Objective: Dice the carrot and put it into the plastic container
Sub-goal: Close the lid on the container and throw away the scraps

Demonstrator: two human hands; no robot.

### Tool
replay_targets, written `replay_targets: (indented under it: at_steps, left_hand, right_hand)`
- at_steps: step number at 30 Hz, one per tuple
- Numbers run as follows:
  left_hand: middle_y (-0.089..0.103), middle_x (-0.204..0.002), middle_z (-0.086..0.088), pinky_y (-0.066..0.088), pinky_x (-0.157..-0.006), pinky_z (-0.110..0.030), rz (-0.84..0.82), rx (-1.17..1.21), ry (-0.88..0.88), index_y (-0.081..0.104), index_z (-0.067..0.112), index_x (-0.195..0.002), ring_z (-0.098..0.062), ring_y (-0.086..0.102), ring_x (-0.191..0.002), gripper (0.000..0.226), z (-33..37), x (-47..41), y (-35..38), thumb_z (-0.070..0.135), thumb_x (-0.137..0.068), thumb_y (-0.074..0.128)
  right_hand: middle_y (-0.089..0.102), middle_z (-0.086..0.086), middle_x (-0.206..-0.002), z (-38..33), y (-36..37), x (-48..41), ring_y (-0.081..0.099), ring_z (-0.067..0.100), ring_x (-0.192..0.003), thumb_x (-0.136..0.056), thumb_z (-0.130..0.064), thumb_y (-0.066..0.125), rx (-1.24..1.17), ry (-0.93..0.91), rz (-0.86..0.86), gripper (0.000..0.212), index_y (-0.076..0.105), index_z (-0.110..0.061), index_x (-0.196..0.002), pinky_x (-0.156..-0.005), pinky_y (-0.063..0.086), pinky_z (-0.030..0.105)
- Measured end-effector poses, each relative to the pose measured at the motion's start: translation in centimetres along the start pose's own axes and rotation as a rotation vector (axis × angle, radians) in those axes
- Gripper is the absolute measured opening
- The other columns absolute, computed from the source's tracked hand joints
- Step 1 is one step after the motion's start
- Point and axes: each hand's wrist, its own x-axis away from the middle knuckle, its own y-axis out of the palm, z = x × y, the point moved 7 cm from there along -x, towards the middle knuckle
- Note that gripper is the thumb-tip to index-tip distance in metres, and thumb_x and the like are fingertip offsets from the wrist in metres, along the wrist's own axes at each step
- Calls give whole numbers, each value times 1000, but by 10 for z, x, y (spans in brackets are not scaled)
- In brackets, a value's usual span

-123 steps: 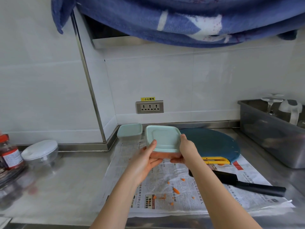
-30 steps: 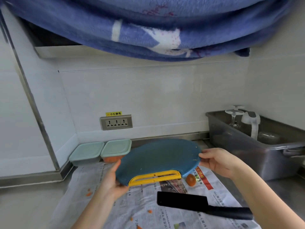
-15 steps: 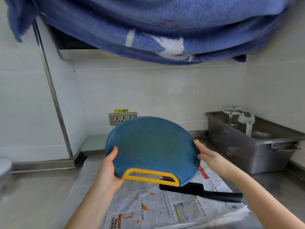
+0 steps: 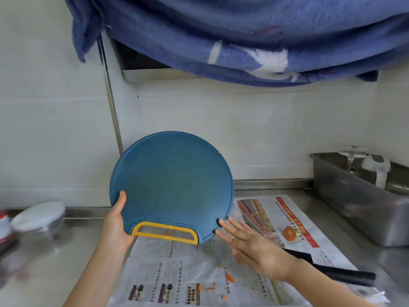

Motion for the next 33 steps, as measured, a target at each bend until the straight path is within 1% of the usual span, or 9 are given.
replay_targets:
  at_steps: [3,6,9,13,17,21,25,29,33]
  left_hand:
    - [71,-109,-2,59,-60,-32,31,-54,-9,68,21,-111,-18,72,-84,30,7,-9,-16,39,-95,50]
    - [70,-112,-3,59,-60,-32,44,-59,-10,63,21,-116,-19,72,-86,34,6,-14,-26,42,-94,49]
    - [74,-102,0,58,-57,-32,29,-18,-17,63,21,-113,-18,72,-82,34,0,-15,-22,44,-96,44]
    - [74,-101,0,58,-56,-32,35,43,-15,62,21,-113,-18,72,-82,35,0,-20,-24,44,-96,43]
    - [74,-97,-1,57,-55,-33,-1,62,-26,61,21,-112,-19,73,-80,36,-4,-26,-21,45,-96,40]
    - [74,-98,-5,58,-55,-39,-26,131,-61,67,21,-108,-23,73,-80,41,-13,-22,-9,50,-93,44]
    - [74,-101,-2,59,-58,-37,-23,153,7,78,25,-95,-21,72,-84,46,-6,-27,-10,49,-94,39]
    - [72,-108,-2,59,-58,-36,-15,107,21,60,23,-121,-20,72,-86,47,-4,-31,-14,53,-94,35]
    - [70,-114,-4,58,-77,-44,52,53,-47,61,27,-121,-24,70,-96,67,-15,-33,-14,72,-78,37]
  right_hand:
    - [14,-18,-157,-7,-5,-19,1,3,-146,-103,-35,29,-75,-50,63,47,24,-30,-149,-120,4,24]
    - [1,-21,-157,2,-20,-48,-6,-2,-145,-101,-40,32,-82,63,177,53,12,-32,-150,-120,4,23]
    - [-17,-19,-156,-2,-1,-58,-20,-5,-141,-103,-42,29,140,13,5,60,-5,-29,-150,-119,-7,23]
    - [-3,-15,-159,-19,28,-49,-11,-3,-143,-103,-20,34,236,-203,-147,57,7,-25,-153,-119,-2,22]
    - [1,-11,-159,-12,-8,-68,-3,3,-146,-103,-29,31,97,-62,169,53,11,-22,-152,-119,2,21]
    - [-7,-2,-160,9,-40,-90,-7,12,-147,-99,-56,16,314,146,372,69,3,-15,-153,-118,-3,26]
    - [11,5,-160,-8,4,-78,9,17,-147,-101,-52,25,626,-119,125,67,15,-12,-153,-117,9,32]
    - [-8,-11,-160,-21,14,-61,-7,8,-147,-105,-39,23,385,-272,-15,56,1,-24,-154,-120,1,31]
    - [4,0,-160,-12,-52,-93,4,16,-148,-104,-38,23,284,-74,435,56,9,-16,-153,-119,3,27]
